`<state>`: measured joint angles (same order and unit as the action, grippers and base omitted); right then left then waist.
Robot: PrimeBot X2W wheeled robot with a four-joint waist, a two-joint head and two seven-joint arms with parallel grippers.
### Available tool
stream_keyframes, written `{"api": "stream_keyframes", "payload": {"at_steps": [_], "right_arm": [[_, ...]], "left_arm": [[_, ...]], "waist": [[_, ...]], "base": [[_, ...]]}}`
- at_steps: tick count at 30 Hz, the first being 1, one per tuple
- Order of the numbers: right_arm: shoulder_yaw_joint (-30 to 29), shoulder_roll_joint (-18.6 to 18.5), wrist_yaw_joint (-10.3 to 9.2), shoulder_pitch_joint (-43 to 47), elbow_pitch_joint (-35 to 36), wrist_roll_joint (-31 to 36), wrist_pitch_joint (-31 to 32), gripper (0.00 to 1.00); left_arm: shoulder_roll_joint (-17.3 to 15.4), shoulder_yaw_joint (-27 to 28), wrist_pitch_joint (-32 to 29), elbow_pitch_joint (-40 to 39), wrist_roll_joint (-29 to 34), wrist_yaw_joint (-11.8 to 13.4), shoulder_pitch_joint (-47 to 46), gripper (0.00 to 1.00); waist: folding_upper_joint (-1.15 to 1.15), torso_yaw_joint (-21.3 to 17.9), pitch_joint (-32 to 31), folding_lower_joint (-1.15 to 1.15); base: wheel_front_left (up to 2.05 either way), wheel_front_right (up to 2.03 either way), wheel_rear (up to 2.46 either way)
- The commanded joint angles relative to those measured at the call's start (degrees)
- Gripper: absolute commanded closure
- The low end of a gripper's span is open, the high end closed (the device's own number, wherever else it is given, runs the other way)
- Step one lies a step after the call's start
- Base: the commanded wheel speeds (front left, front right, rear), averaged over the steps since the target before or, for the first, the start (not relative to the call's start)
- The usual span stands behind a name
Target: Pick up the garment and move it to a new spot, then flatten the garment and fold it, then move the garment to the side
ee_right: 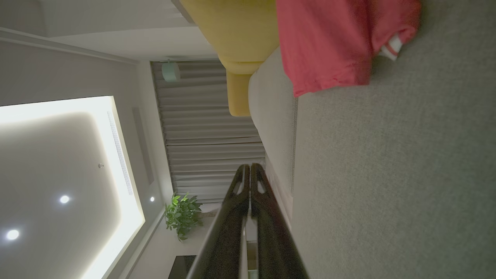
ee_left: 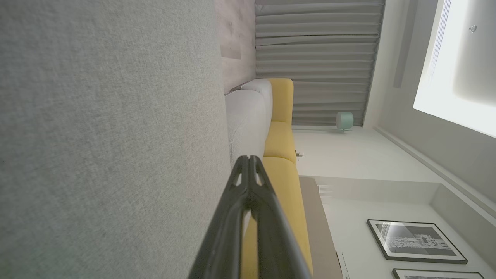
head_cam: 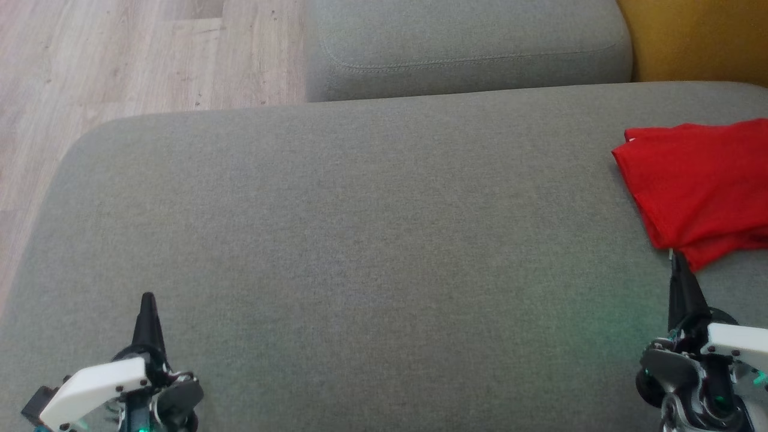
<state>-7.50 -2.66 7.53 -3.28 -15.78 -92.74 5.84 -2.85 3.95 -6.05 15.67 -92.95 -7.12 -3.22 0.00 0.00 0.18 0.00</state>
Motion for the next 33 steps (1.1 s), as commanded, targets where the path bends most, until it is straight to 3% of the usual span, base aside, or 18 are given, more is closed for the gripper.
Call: {"api": "stream_keyframes", "payload": {"at_steps": [1,33], "right_arm": [[1.16,-0.38,-0.04,-2.89,1.77,0.43,0.50,1.00],[1.06,-0.32,-0.04,-2.90,1.76,0.51,0.58,1.00]], "left_arm": [[-0.22,2.35,-0.26,-1.64,0.61,-0.36,-2.95,1.00],[-0.15,2.46,-0.35,-1.64,0.70,-0.36,-2.96,1.00]], "waist": [[0.00,0.00,0.00,0.00],[0.00,0.00,0.00,0.00]], "base": [[0.00,0.00,0.00],[0.00,0.00,0.00]]}}
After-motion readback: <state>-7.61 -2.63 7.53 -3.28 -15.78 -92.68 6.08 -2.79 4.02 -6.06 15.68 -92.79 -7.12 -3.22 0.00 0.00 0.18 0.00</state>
